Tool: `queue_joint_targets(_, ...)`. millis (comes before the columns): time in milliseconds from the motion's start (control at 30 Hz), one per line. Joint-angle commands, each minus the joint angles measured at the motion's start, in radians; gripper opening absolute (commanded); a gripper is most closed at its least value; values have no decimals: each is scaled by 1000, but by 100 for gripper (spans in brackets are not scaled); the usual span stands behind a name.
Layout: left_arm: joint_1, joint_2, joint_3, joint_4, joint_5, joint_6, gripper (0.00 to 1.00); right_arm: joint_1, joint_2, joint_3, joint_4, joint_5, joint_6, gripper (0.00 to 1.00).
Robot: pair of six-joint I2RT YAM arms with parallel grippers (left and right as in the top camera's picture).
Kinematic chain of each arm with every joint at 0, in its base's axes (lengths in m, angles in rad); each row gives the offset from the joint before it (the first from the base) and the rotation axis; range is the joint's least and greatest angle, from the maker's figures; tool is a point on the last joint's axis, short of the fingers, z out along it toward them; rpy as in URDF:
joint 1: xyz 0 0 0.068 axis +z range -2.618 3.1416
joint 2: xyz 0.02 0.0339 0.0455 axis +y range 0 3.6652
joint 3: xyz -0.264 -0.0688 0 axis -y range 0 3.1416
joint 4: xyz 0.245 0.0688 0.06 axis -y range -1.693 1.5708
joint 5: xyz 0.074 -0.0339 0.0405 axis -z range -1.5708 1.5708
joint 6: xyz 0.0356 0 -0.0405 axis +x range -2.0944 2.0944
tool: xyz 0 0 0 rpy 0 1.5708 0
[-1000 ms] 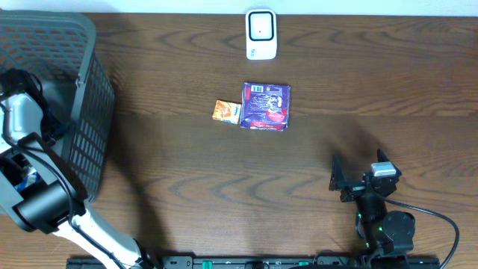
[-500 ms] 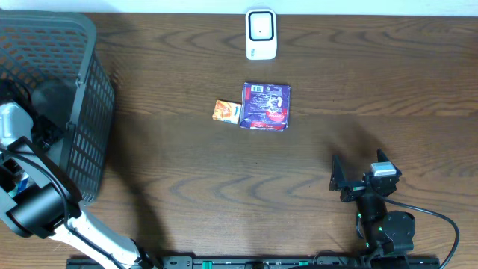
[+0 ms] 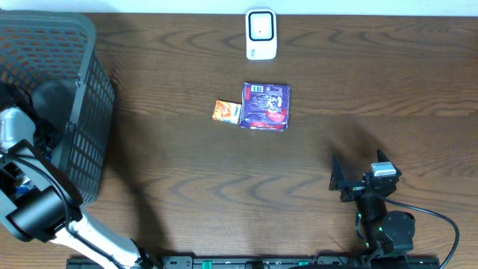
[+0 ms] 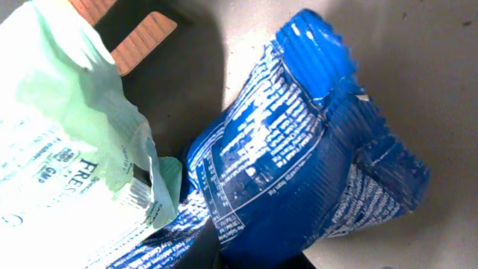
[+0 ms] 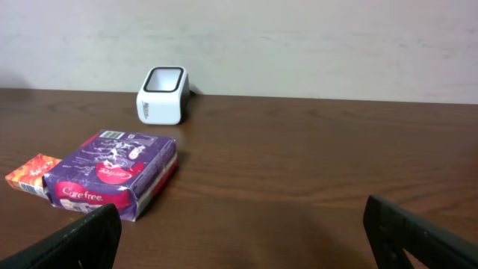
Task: Scan the item barcode
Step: 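Reach the left gripper into the basket and grasp the blue snack bar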
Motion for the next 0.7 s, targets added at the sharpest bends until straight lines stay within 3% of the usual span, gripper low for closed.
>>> queue_joint_targets(0, 0, 9, -32, -39, 139, 0, 7, -9, 0, -3, -3, 5, 13, 99)
queue_joint_targets(200, 0, -114, -8, -3, 564, -8, 7, -9, 0, -3, -3, 5, 13, 99)
queue_joint_targets(300, 0, -199, -8, 70, 712, -127, 7, -9, 0, -3, -3, 5, 13, 99)
queue_joint_targets(433, 0, -310, -8, 124, 747, -282, 7, -9, 0, -3, -3, 5, 13, 99)
queue_joint_targets(667, 0, -525, -8, 183, 753, -374, 7, -9, 0, -3, -3, 5, 13, 99)
